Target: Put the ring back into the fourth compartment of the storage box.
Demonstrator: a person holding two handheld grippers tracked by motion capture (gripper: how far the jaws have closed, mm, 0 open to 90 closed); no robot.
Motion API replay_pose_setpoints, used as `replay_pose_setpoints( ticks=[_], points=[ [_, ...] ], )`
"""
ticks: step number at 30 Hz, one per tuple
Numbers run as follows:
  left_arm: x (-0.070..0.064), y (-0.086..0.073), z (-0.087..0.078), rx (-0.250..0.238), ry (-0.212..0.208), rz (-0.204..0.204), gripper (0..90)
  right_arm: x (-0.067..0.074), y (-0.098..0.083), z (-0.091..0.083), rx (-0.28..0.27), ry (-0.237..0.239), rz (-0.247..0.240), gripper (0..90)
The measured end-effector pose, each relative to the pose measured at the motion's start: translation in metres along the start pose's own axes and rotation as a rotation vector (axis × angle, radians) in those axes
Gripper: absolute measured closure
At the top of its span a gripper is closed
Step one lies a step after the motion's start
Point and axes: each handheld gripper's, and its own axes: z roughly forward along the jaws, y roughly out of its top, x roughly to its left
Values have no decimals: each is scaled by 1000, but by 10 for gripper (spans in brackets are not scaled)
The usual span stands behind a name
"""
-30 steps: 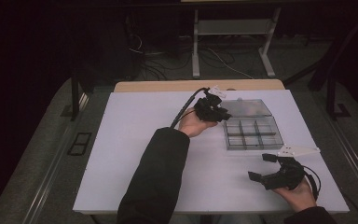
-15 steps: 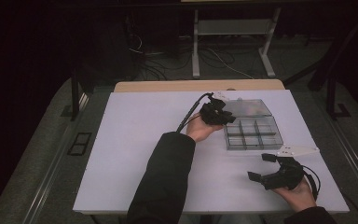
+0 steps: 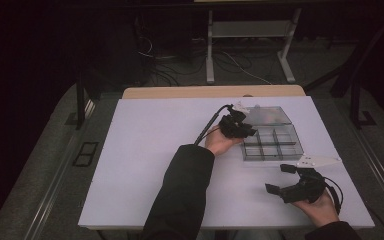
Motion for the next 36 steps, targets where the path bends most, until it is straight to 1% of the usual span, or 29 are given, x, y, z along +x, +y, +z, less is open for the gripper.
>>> replay_pose_setpoints(
  ticks=[4, 6, 10, 12, 14, 18, 21, 24, 25, 29, 31, 33, 34, 36],
  points=[
    [1, -2, 4, -3, -1, -20, 698, -2, 1, 1, -6, -2, -1, 0],
    [1, -3, 7, -5, -4, -20, 697, -2, 1, 1, -5, -2, -3, 0],
    [2, -6, 12, 8, -4, -25, 697, -1, 1, 1, -5, -1, -4, 0],
    [3, -7, 13, 10, -6, -33, 693, -2, 1, 1, -6, -1, -4, 0],
    [4, -7, 13, 13, -13, -49, 689, -2, 1, 1, -7, 0, -5, 0],
    [4, -7, 13, 6, -24, -62, 677, -1, 1, 1, -6, 0, -5, 0],
    [3, -6, 11, -2, -28, -58, 662, -2, 1, 1, -7, 0, -6, 0],
    [2, -5, 8, -4, -36, -60, 623, -2, 1, 1, -8, 0, -2, 0],
    [3, -4, 7, -1, -36, -52, 615, -2, 1, 1, -8, 0, -2, 0],
    [2, -1, 1, -11, -52, -62, 572, -2, 1, 0, -9, 1, 0, 0],
    [0, 1, -3, -1, -43, -65, 525, -2, 1, 0, -10, 0, -1, 0],
    [0, 3, -8, 19, -23, -48, 486, -2, 1, 0, -9, 0, 1, 0],
    [0, 3, -9, 20, -22, -45, 463, -2, 1, 0, -11, -1, 0, 0],
    [-1, 4, -14, 20, -24, -55, 438, -2, 1, 0, -11, -1, 1, 0]
  ],
)
